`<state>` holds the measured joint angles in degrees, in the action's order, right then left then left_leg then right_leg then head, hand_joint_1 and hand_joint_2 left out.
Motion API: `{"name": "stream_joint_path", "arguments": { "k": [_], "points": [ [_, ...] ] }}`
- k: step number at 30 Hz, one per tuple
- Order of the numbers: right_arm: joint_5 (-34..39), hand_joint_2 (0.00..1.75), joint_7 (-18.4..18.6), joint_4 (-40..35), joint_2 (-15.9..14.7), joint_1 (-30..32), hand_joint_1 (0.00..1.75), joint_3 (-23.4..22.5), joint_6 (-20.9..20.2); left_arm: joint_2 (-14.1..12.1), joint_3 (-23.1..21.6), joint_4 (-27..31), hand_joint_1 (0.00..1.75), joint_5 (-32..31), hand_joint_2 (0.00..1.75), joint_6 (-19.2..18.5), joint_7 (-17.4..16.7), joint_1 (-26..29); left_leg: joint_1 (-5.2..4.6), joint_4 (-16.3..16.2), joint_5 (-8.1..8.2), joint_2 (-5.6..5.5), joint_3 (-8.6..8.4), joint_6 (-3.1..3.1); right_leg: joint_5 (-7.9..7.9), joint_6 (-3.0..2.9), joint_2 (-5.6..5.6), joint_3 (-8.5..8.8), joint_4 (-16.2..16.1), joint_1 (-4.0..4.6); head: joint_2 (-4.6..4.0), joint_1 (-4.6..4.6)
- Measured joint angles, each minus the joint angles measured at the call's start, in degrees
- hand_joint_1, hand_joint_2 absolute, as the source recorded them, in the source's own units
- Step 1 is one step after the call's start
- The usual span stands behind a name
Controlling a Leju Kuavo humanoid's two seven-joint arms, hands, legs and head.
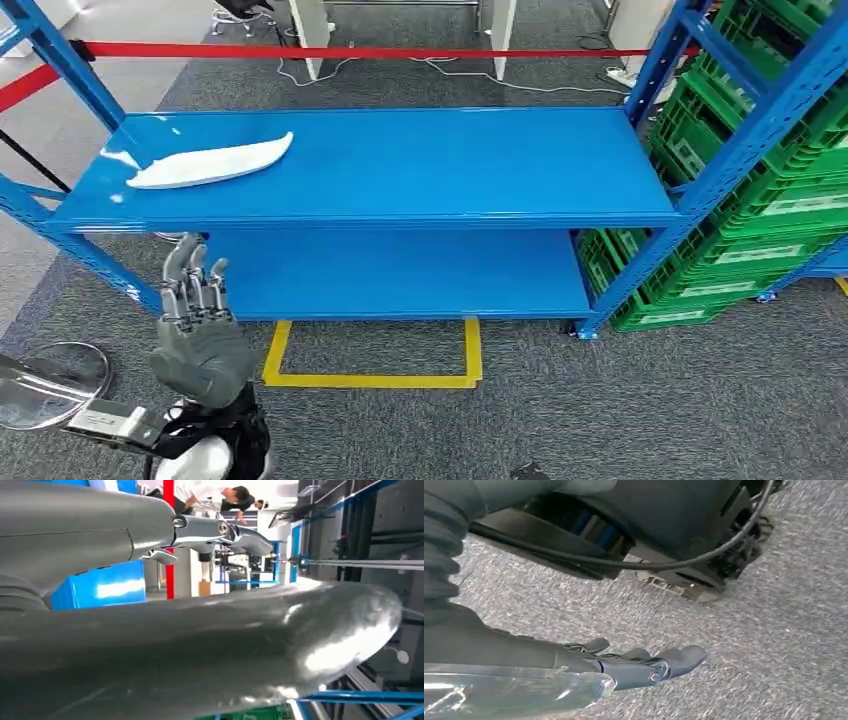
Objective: Take the parts from the cabinet and place them on the table.
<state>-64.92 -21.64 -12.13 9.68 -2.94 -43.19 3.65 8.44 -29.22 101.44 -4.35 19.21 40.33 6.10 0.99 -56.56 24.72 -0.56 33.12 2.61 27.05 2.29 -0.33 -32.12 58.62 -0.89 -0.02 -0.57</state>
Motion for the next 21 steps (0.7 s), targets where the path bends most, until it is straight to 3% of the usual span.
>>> {"name": "stream_joint_path", "arguments": {
  "k": [11, 15, 19, 20, 21],
  "points": [
    [-0.09, 1.75, 0.85, 0.0, 0.0, -0.02, 0.0, -0.5, 0.13, 0.22, 0.81, 0.0, 0.0, -0.11, 0.0, -0.04, 0.0, 0.23, 0.0, 0.0, 0.0, 0.0, 0.0, 0.0, 0.0, 0.0, 0.0, 0.0, 0.0, 0.0, 0.0, 0.0],
    [-0.04, 1.75, 2.27, 0.0, 0.0, -0.03, 0.0, -0.57, 0.11, 0.22, 1.14, 0.0, 0.0, -0.11, 0.0, -0.42, 0.0, 0.3, -0.19, -0.38, 0.33, 0.01, 0.13, -0.62, -0.08, 0.41, -0.01, 0.08, -0.21, -0.35, 0.0, 0.0],
    [-0.04, 1.75, 3.06, 0.02, 0.0, -0.15, 0.0, -0.92, 1.0, 0.31, 1.38, 0.0, 0.0, -0.13, 0.0, -0.46, 0.0, 0.31, -0.59, 0.1, 0.22, -0.01, 0.07, -1.6, -0.35, 1.36, -0.07, 0.58, -1.1, -0.63, 0.0, 0.09],
    [-0.11, 1.75, 3.47, 0.02, -0.02, -0.16, 0.0, -0.94, 1.46, 0.44, 1.44, 0.02, 0.0, -0.09, 0.0, -0.29, 0.0, 0.36, 0.11, 1.3, -0.44, -0.04, -0.62, -1.95, -0.14, 1.5, 0.0, 0.43, -1.24, -0.57, 0.0, -0.04],
    [-0.18, 1.75, 3.78, 0.02, 0.0, -0.18, 0.0, -0.96, 1.97, 0.55, 1.55, 0.02, 0.0, 0.0, 0.0, -0.13, 0.0, 0.35, 0.07, 1.74, -0.55, 0.0, -1.0, -2.14, 0.87, 1.48, 0.09, 0.06, 0.04, -0.48, 0.0, -0.09]
  ]
}}
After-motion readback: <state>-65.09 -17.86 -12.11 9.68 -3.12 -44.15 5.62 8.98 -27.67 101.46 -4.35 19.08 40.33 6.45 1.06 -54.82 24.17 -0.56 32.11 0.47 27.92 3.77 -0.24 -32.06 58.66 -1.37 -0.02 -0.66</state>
